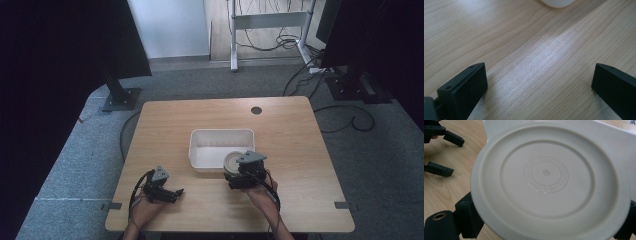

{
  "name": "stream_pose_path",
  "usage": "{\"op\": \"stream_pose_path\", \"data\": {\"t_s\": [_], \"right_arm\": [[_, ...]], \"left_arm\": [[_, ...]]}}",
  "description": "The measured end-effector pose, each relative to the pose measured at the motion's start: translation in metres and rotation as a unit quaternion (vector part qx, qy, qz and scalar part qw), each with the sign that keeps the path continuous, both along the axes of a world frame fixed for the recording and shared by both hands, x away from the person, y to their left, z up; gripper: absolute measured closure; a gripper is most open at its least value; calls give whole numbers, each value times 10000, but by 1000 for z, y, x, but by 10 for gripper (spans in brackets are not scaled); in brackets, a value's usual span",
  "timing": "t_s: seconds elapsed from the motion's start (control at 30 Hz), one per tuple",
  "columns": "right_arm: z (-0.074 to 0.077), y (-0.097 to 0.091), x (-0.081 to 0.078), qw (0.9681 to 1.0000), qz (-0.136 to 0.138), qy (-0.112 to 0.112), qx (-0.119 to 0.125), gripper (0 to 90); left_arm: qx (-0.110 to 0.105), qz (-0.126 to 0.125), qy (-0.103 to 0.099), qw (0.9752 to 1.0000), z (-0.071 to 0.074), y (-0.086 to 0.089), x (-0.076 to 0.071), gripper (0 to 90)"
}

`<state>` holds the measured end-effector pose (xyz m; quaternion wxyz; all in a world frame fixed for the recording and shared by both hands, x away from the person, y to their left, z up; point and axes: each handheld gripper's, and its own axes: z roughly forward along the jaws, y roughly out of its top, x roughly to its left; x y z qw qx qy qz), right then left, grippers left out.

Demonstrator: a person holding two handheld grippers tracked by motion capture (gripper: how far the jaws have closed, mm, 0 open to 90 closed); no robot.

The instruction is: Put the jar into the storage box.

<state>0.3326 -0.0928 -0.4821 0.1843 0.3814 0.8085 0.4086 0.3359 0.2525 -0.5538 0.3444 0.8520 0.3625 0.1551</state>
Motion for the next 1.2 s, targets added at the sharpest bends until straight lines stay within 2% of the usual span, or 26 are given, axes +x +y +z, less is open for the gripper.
{"op": "stream_pose_path", "data": {"t_s": [0.17,0.8,1.2], "right_arm": [[2,4,5,10000,-4,-23,57,95],[5,23,24,9999,-21,-66,-121,95],[2,32,35,9999,-96,-48,-111,95]], "left_arm": [[-4,-1,-5,10000,0,0,0,0],[6,-15,1,10000,0,0,0,0],[2,-19,-7,10000,0,0,0,0]]}}
